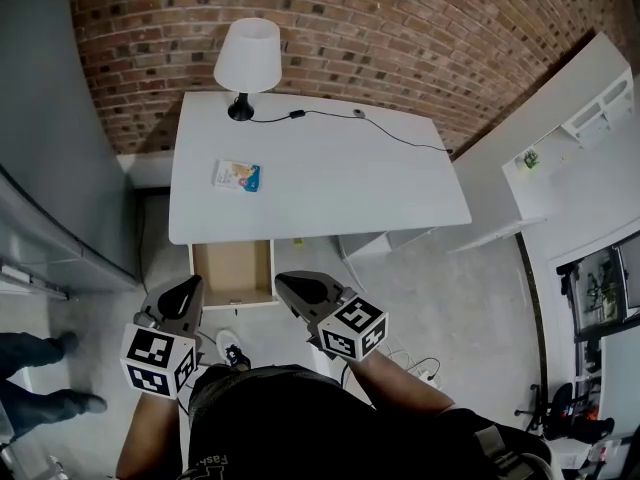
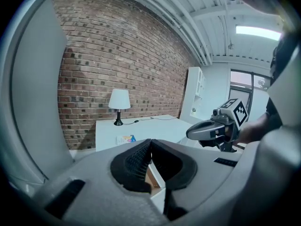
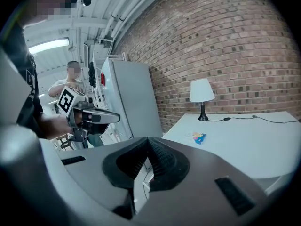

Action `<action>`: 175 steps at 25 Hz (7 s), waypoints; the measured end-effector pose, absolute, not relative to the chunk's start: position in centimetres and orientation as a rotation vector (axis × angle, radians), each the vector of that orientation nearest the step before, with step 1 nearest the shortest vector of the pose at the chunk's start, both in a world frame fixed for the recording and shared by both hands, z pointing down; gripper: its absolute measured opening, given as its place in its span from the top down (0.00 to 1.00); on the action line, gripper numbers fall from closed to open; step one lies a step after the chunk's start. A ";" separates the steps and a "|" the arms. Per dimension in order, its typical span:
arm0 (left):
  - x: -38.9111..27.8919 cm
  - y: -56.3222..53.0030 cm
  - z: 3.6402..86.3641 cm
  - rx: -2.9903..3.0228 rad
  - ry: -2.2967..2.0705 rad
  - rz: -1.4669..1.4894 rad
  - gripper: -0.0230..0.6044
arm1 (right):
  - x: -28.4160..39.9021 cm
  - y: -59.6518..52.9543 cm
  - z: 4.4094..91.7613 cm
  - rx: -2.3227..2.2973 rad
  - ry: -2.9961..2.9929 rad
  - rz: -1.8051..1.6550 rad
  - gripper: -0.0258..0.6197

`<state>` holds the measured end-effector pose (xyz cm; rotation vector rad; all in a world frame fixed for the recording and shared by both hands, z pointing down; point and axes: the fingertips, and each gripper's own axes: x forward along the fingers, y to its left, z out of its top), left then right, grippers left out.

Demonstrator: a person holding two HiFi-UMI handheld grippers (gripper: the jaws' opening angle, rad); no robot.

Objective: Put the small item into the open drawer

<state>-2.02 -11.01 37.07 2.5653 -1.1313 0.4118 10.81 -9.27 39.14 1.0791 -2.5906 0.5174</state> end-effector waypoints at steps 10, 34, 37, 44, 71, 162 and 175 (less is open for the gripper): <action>-4.6 -18.0 39.0 2.584 -1.093 0.426 0.94 | 8.6 -16.7 40.5 1.112 -2.527 0.478 0.95; -4.1 -23.8 45.0 2.382 -1.223 0.523 0.94 | 9.2 -34.5 50.8 0.752 -2.321 0.234 0.81; -4.3 -24.4 45.9 2.335 -1.259 0.539 0.94 | 9.5 -36.7 53.3 0.702 -2.278 0.212 0.75; -5.1 -25.7 47.1 2.235 -1.341 0.540 0.94 | 9.4 -40.4 58.0 0.590 -2.216 0.194 0.69; -6.9 -24.6 49.3 2.025 -1.479 0.515 0.94 | 7.7 -45.6 67.6 0.193 -1.975 0.151 0.34; -6.0 -18.0 54.2 2.359 -1.029 0.644 0.94 | 9.2 -17.2 66.7 0.999 -2.055 0.939 0.31; -6.8 -17.2 57.6 2.284 -1.035 0.678 0.94 | 9.0 -17.8 77.4 1.033 -1.909 0.969 0.31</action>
